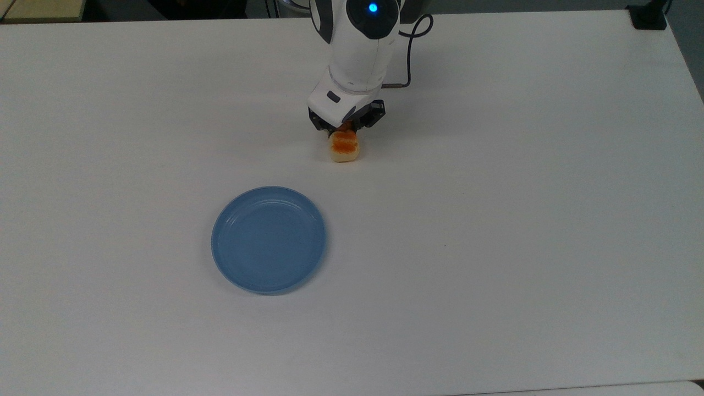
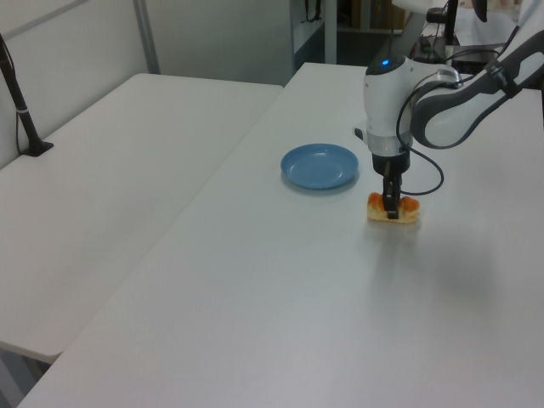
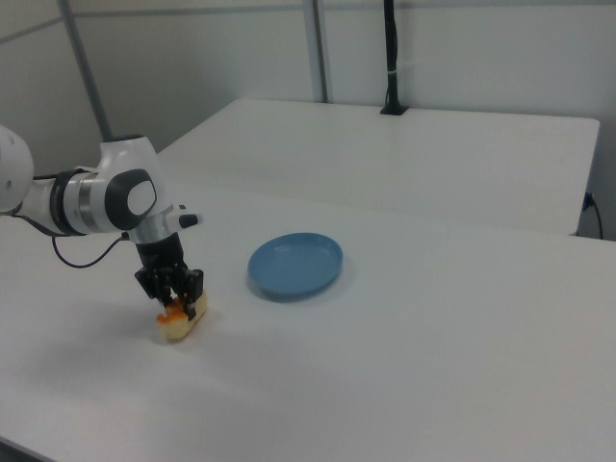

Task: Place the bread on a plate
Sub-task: 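Carry the bread roll over the blue plate and lower it, then open the gripper to release the bread onto the plate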

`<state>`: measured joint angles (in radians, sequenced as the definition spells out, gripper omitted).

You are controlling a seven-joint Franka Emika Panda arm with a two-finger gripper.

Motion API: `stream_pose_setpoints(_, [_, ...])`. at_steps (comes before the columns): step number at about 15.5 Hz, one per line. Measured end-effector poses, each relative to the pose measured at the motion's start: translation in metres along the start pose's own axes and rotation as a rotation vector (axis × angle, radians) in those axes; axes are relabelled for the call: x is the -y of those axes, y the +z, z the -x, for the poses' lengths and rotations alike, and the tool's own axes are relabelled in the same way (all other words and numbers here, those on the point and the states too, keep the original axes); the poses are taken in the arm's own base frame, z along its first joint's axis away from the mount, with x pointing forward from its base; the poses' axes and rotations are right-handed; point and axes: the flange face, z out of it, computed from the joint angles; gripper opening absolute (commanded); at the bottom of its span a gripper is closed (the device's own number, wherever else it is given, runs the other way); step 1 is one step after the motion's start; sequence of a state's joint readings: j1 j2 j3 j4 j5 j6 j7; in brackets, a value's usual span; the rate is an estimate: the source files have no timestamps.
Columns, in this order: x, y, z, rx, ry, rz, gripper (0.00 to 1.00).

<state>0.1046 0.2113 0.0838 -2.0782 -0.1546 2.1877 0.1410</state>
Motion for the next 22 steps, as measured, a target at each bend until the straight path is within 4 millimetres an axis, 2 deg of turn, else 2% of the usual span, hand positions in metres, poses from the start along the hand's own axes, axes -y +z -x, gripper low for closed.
stream_pose_setpoints(3, [-0.021,-0.028,-0.017,-0.065,0.043,-0.005,0.44])
stream_pose_setpoints(7, [-0.074,-0.072,-0.042,-0.164,0.134,-0.008,0.45])
stream_pose_setpoints(9, [-0.100,-0.079,-0.062,-0.195,0.176,-0.010,0.45])
stream_pose_setpoints(11, [-0.120,-0.073,-0.089,-0.212,0.212,-0.014,0.45])
stream_pose_setpoints(14, [-0.146,-0.047,-0.128,-0.221,0.280,-0.011,0.45])
stream_pose_setpoints(16, [-0.149,-0.031,-0.144,-0.218,0.296,-0.012,0.45])
stream_pose_setpoints(19, [-0.147,-0.020,-0.153,-0.215,0.306,-0.015,0.46])
stream_pose_setpoints(20, [-0.146,-0.019,-0.154,-0.214,0.307,-0.015,0.65])
stream_pose_setpoints(21, [-0.145,-0.019,-0.154,-0.214,0.307,-0.015,1.00])
stream_pose_setpoints(22, [-0.145,-0.020,-0.154,-0.215,0.308,-0.016,1.00])
